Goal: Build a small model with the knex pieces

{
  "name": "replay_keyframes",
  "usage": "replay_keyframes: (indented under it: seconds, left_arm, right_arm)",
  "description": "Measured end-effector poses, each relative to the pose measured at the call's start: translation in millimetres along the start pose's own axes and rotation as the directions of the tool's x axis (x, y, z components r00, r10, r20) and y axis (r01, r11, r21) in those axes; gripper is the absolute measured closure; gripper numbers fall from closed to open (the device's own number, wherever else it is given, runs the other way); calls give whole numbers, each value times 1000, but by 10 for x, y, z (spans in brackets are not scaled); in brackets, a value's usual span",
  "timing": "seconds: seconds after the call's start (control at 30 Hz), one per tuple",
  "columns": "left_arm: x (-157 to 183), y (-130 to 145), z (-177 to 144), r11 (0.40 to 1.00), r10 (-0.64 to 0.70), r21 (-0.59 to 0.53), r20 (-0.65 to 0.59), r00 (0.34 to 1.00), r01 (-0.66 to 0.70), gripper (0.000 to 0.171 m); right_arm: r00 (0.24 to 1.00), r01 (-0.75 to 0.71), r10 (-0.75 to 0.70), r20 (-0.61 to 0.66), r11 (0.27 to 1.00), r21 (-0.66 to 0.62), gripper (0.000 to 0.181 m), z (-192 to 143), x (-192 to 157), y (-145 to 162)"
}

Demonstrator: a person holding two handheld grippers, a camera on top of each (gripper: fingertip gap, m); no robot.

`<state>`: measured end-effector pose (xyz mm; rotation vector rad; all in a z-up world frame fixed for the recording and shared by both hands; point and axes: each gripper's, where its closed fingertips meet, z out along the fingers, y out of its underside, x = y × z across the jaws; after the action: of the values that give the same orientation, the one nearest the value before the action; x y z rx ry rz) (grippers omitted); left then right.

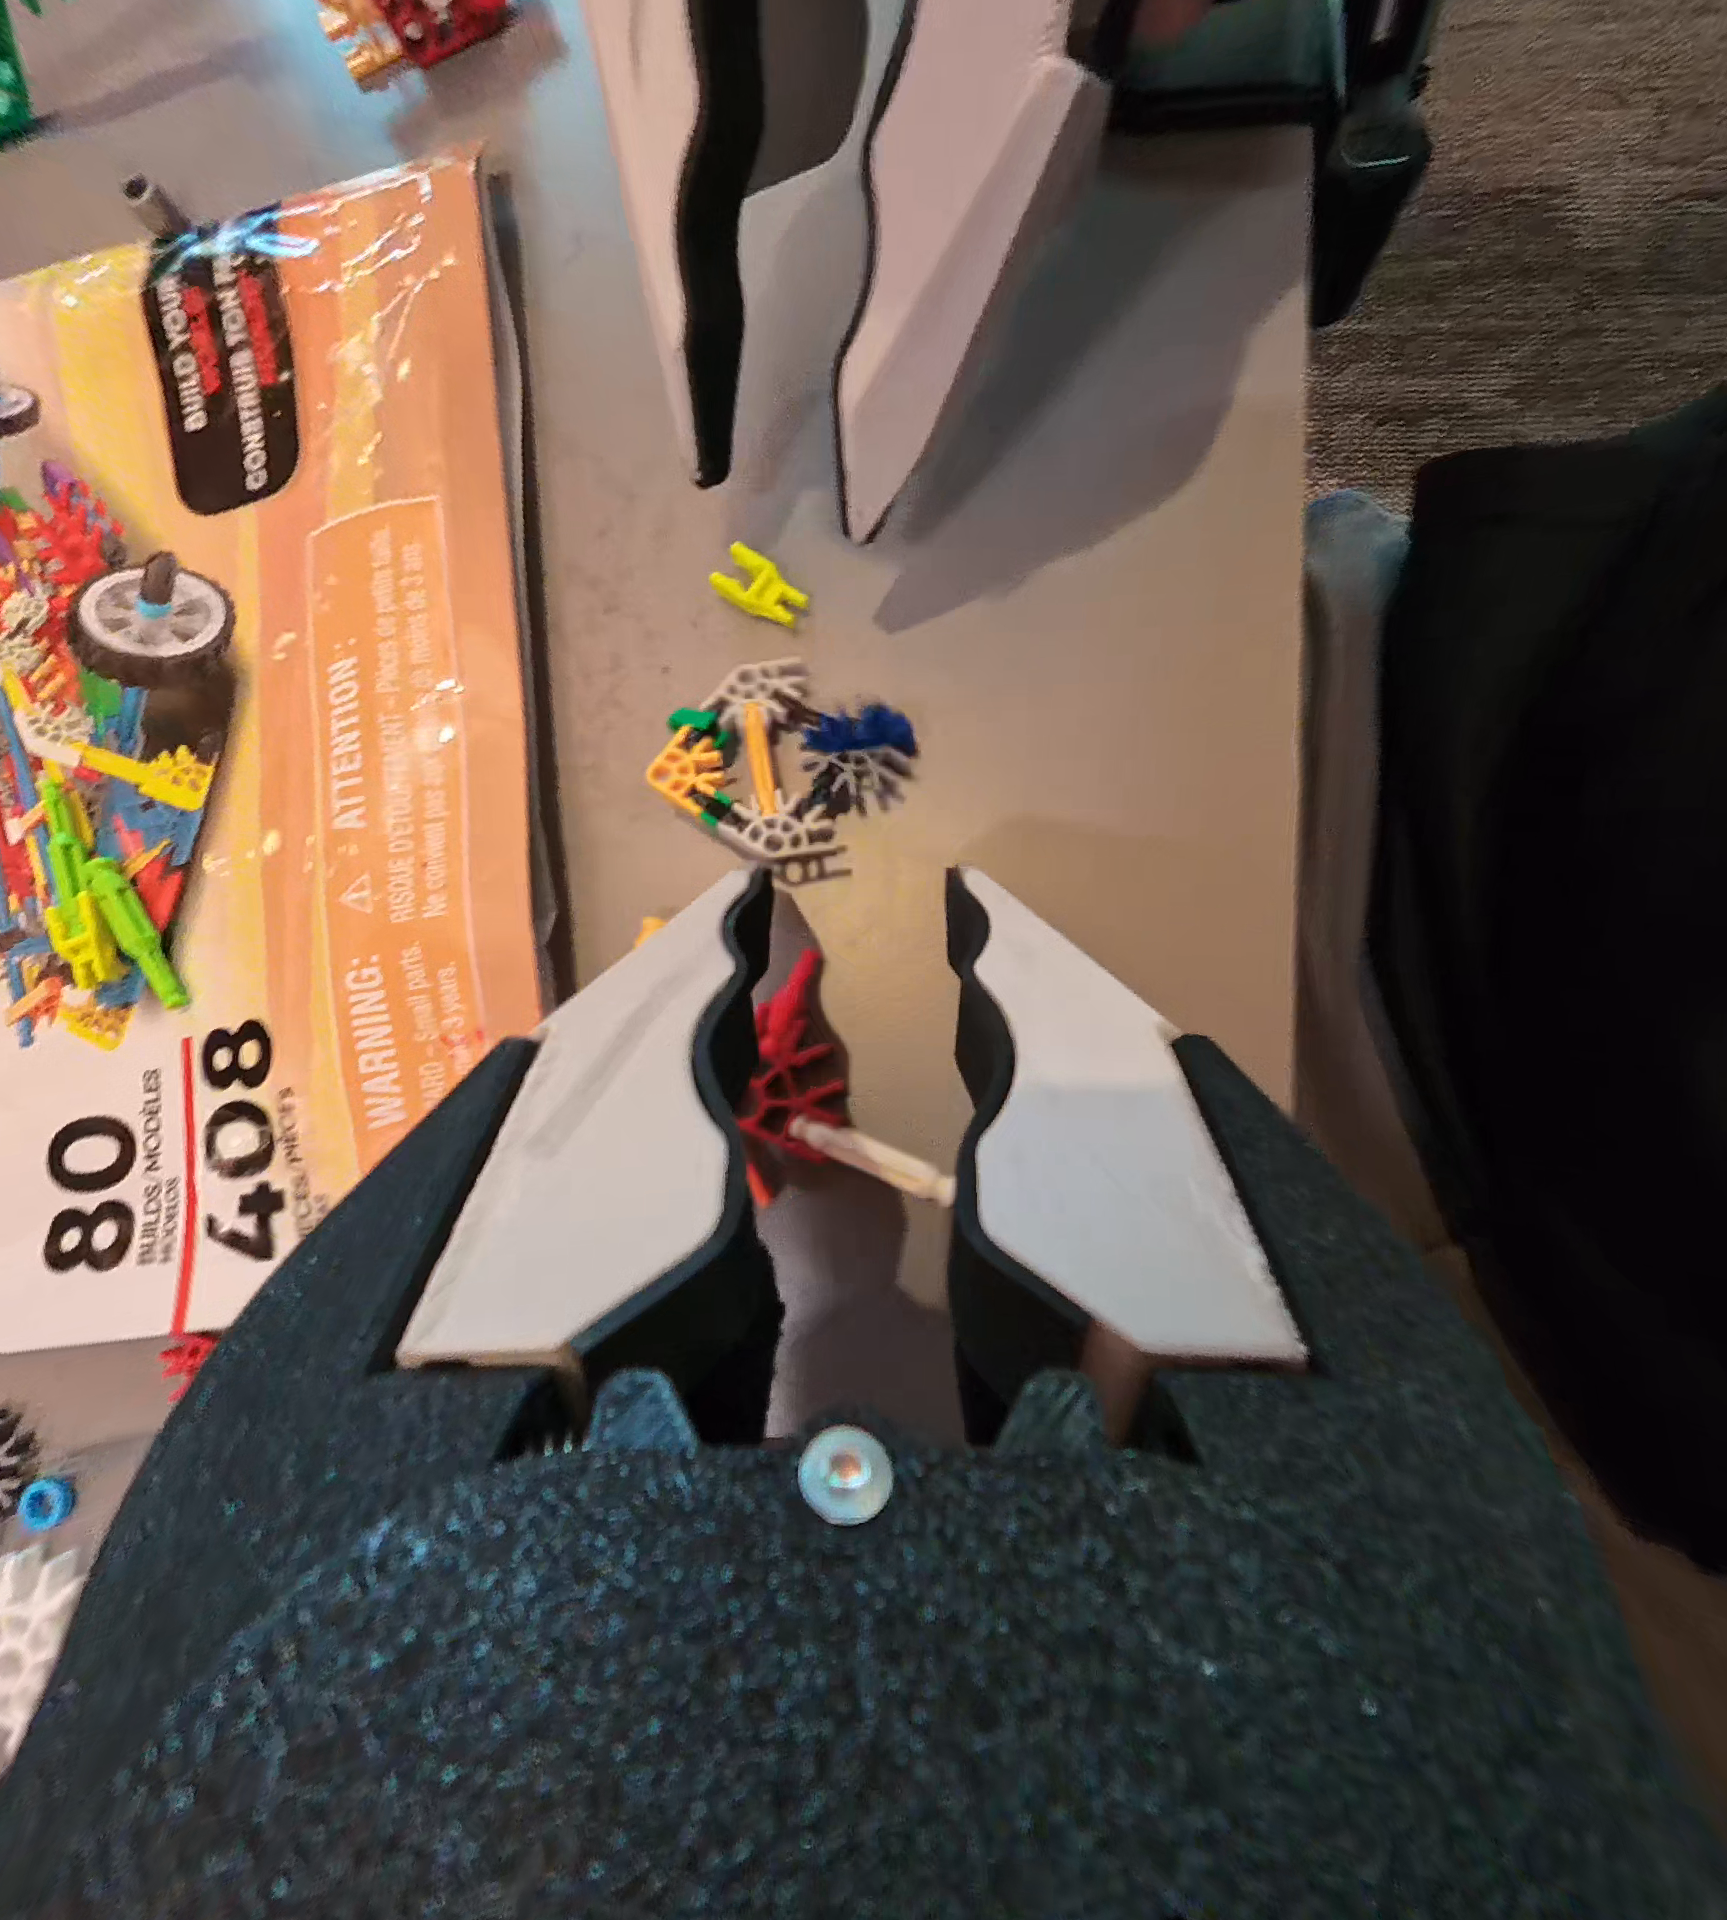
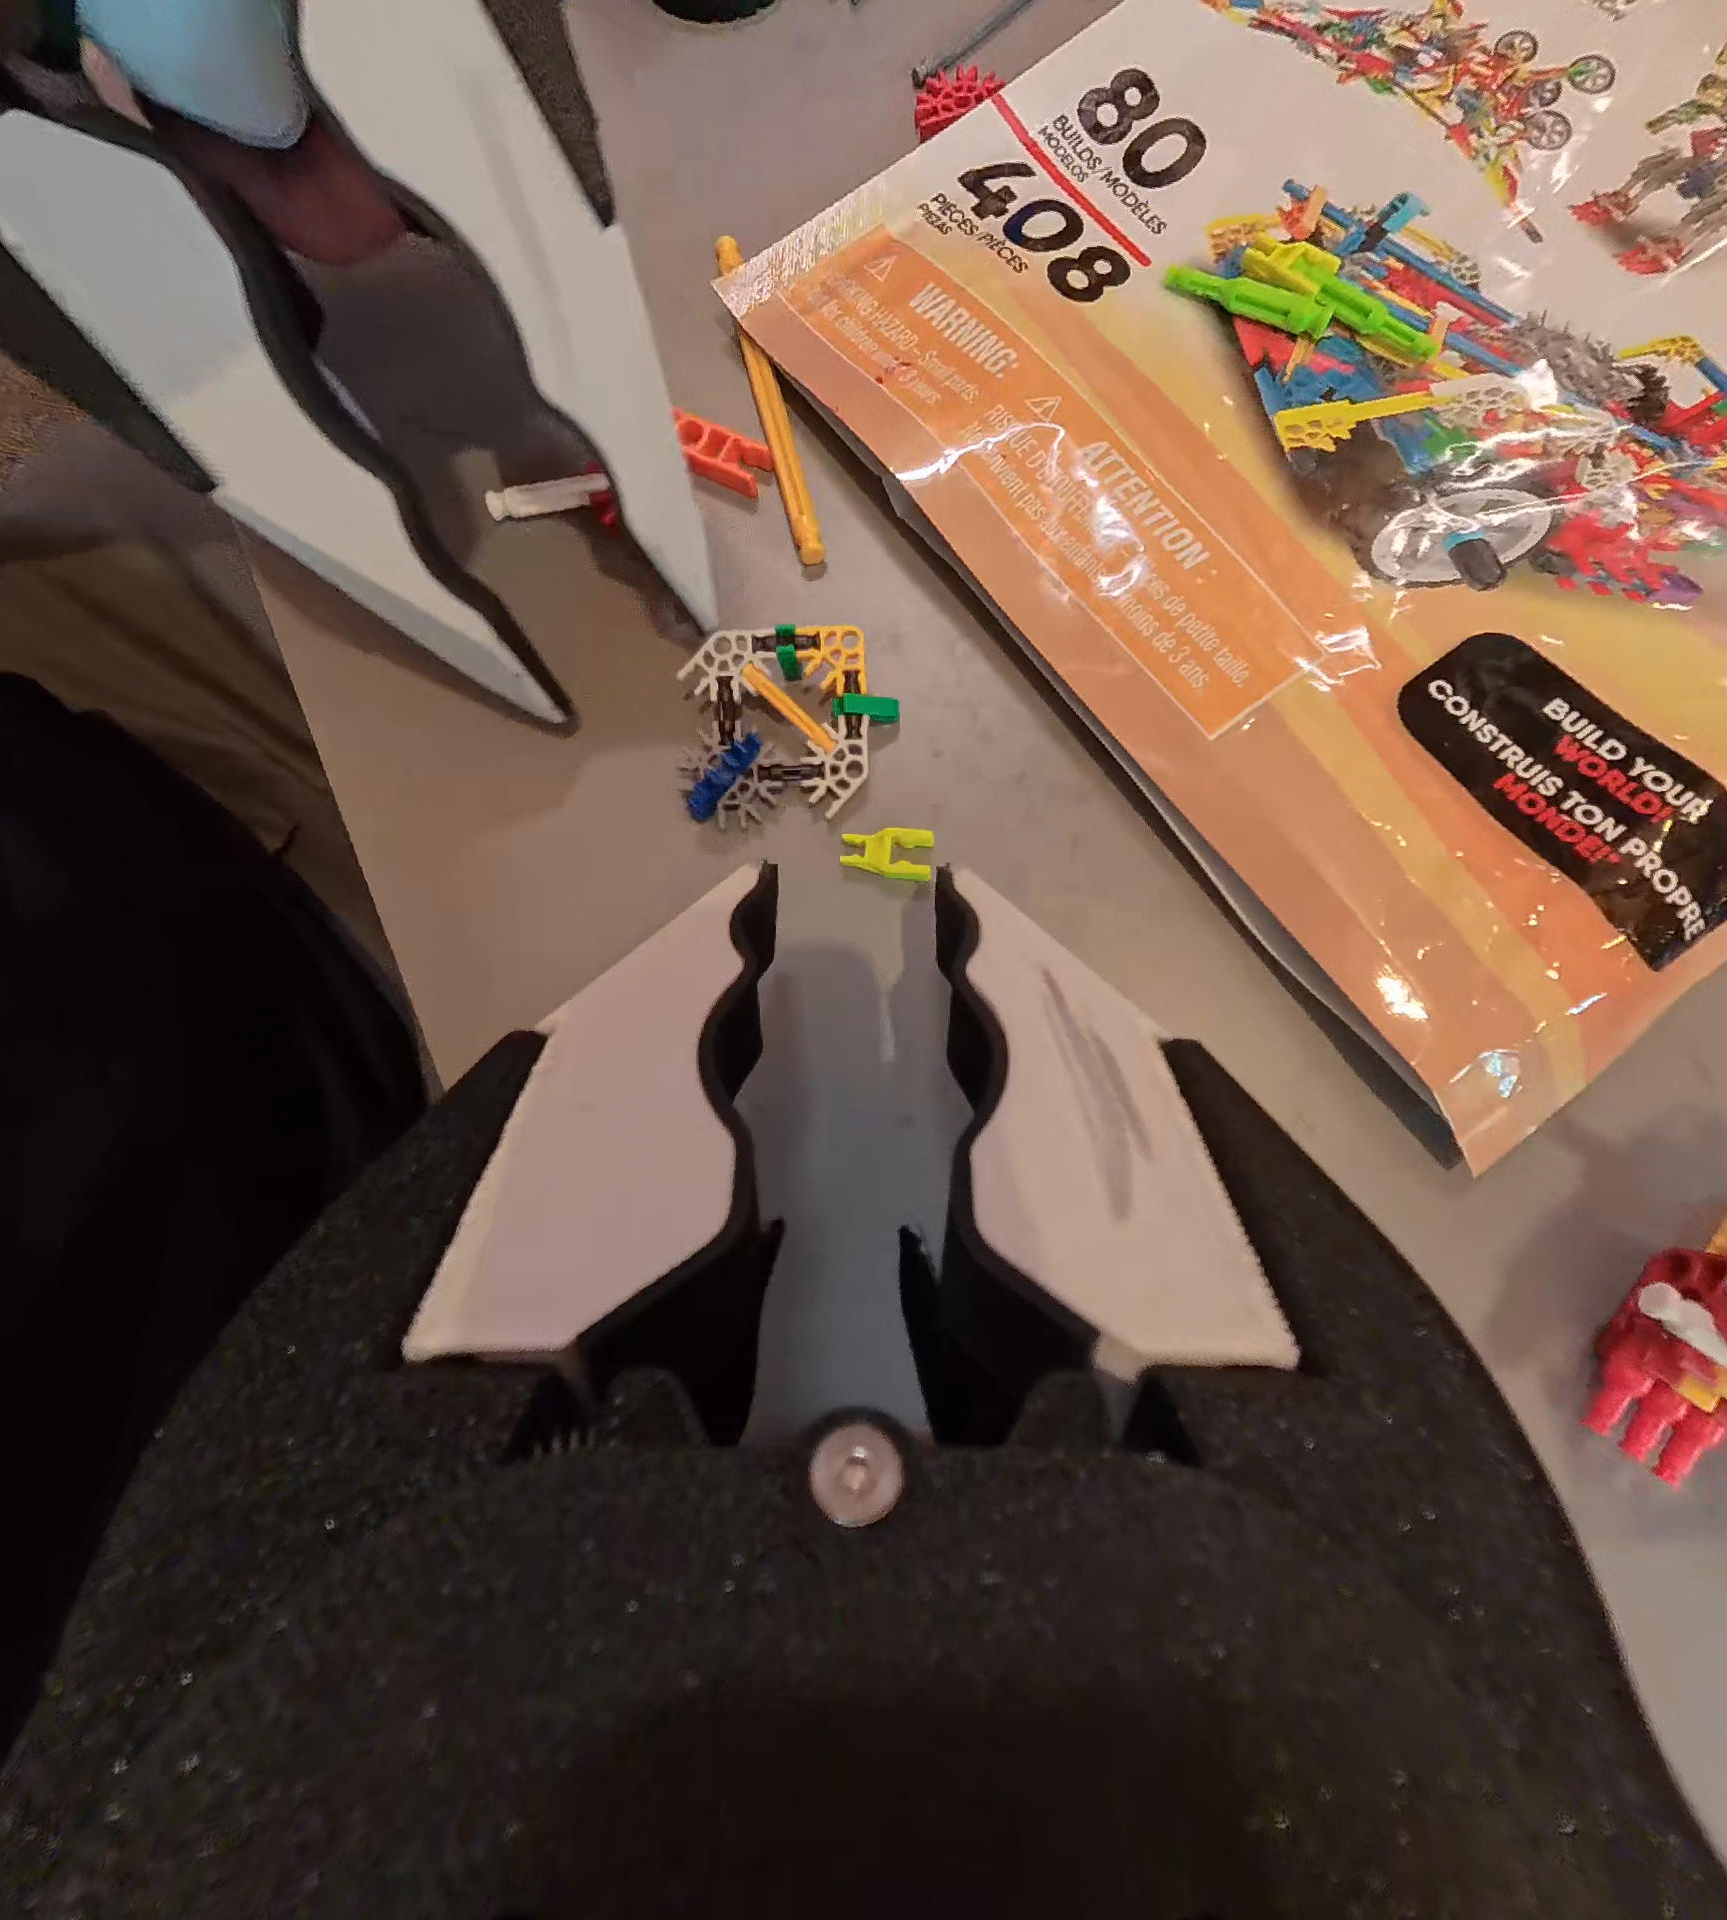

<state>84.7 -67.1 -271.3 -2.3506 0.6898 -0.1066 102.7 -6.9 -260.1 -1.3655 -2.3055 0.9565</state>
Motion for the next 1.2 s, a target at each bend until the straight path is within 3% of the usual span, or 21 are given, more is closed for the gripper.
replay_keyframes:
  seconds: [0.1,0.27,0.47,0.63,0.83,1.07,1.2]
  left_arm:
    - [155,-1,-51,1000,26,9,-31,999,-26,141]
    - [3,201,-461,998,-65,31,91,994,62,140]
    - [-75,466,-1247,994,-106,33,286,952,100,143]
    - [-275,793,-1976,986,-153,19,471,869,163,147]
    - [-618,1261,-2487,965,-183,-51,572,800,257,149]
    - [-1132,1294,-2582,964,-105,-146,564,819,224,154]
    - [-1374,868,-2264,976,16,-203,450,893,84,160]
  right_arm:
    - [1000,5,-5,-4,1000,24,154,-38,-18,-29]
    - [1000,30,-30,2,997,64,154,-83,-87,-98]
    - [999,42,-43,5,991,126,156,-35,-77,-240]
    - [998,60,-64,21,985,159,158,62,-92,-321]
    - [998,64,-65,0,980,189,160,157,-21,-405]
    - [999,34,-34,-4,979,202,161,196,65,-417]
    - [999,40,-40,-5,978,205,161,213,91,-436]
